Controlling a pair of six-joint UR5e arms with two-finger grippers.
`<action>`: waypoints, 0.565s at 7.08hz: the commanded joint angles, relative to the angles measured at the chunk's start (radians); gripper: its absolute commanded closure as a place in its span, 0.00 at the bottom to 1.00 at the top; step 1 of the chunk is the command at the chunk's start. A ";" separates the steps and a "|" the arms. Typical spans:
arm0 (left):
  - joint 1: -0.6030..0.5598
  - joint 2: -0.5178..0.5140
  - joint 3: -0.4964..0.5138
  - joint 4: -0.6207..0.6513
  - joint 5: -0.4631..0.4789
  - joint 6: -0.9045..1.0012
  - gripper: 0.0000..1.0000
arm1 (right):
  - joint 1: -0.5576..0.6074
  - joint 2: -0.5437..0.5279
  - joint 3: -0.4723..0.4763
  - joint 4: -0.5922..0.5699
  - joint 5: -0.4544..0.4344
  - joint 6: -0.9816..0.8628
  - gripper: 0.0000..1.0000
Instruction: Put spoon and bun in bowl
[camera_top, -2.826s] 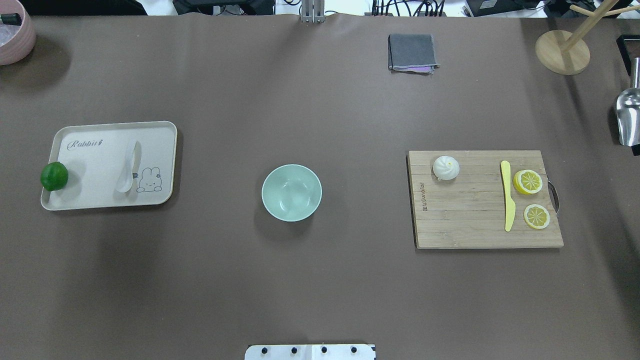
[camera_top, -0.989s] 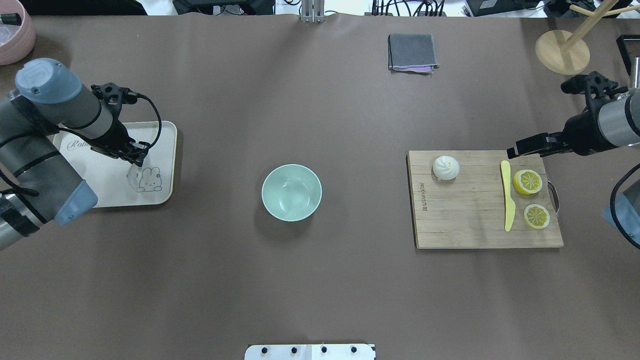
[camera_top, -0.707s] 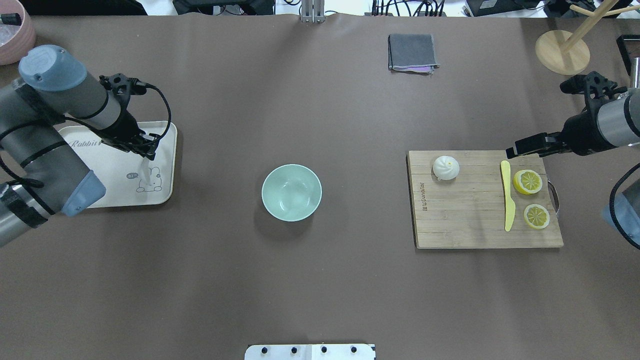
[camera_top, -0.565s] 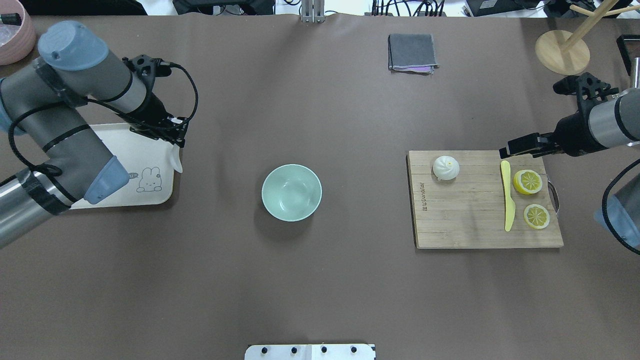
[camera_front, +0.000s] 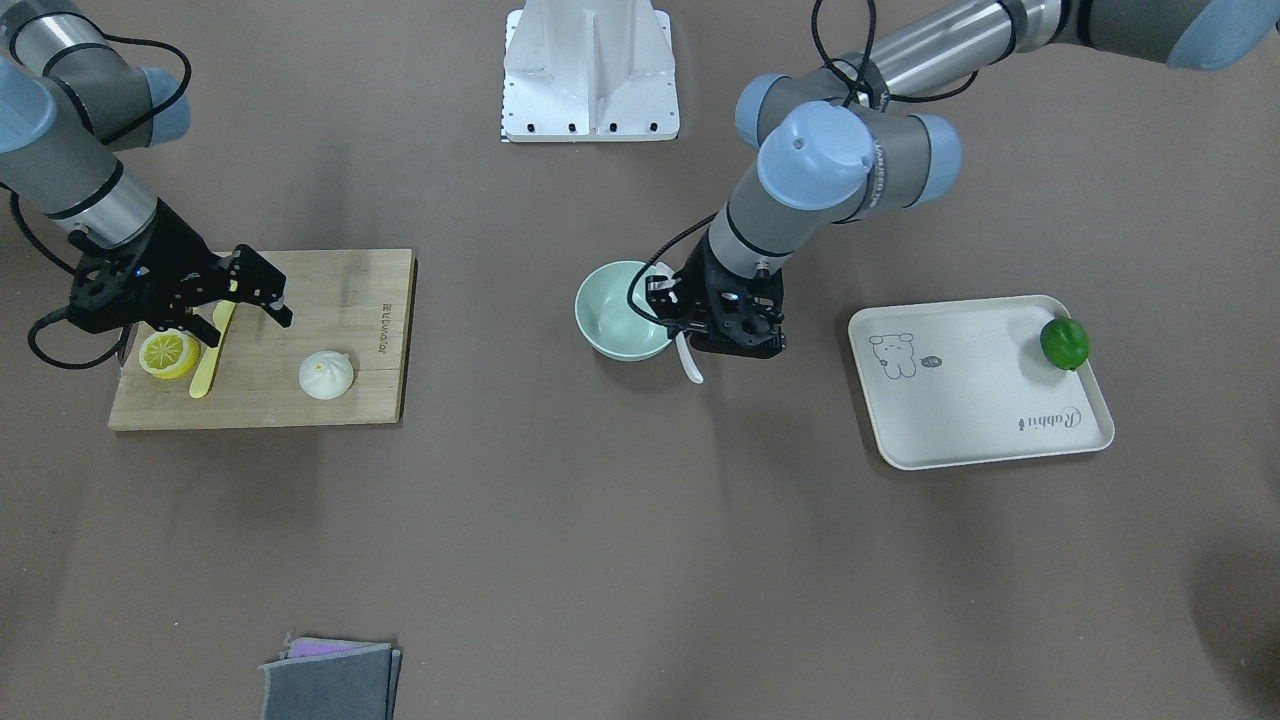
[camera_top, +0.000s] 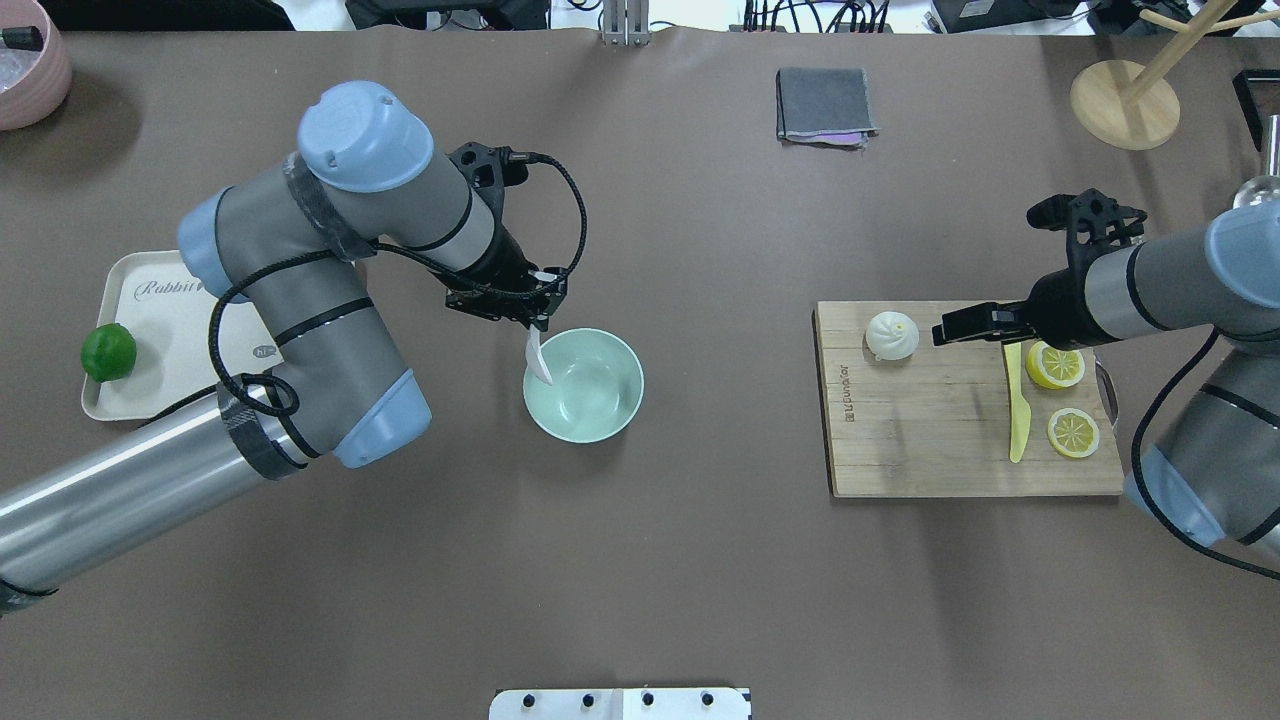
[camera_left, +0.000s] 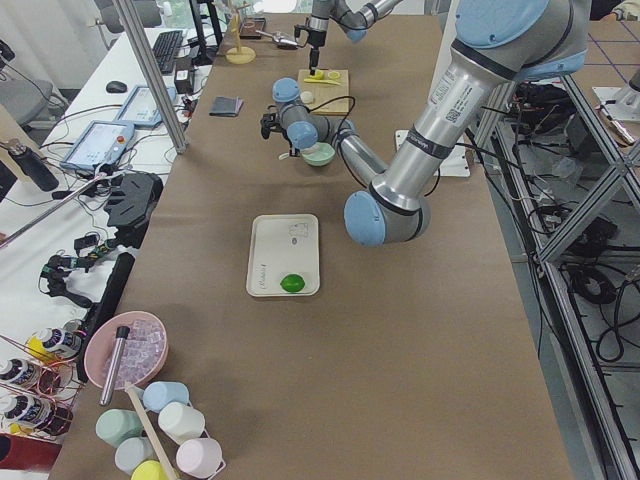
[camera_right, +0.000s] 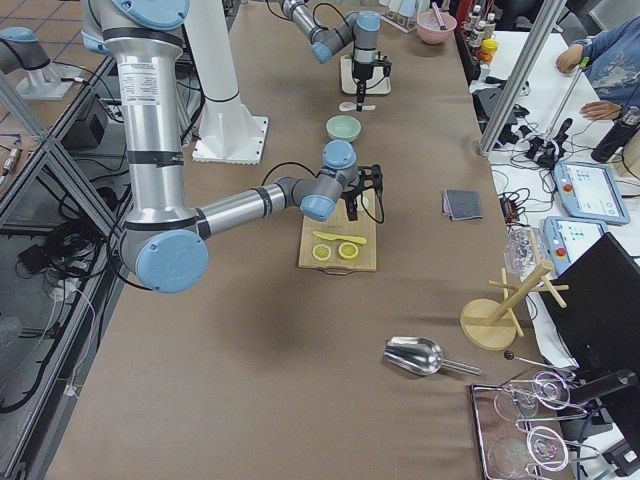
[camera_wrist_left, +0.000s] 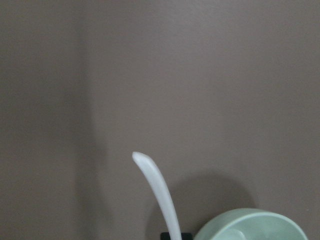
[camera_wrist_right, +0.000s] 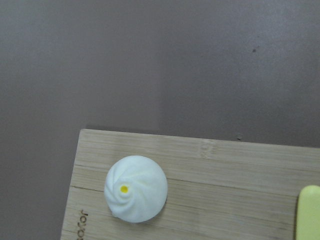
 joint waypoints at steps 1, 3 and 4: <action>0.050 -0.043 0.030 -0.006 0.070 -0.004 0.68 | -0.086 0.020 -0.012 -0.011 -0.111 0.004 0.00; 0.049 -0.041 0.024 0.000 0.071 -0.004 0.02 | -0.135 0.109 -0.006 -0.172 -0.203 0.004 0.03; 0.047 -0.038 0.022 0.002 0.073 -0.004 0.02 | -0.137 0.109 -0.005 -0.176 -0.200 0.003 0.12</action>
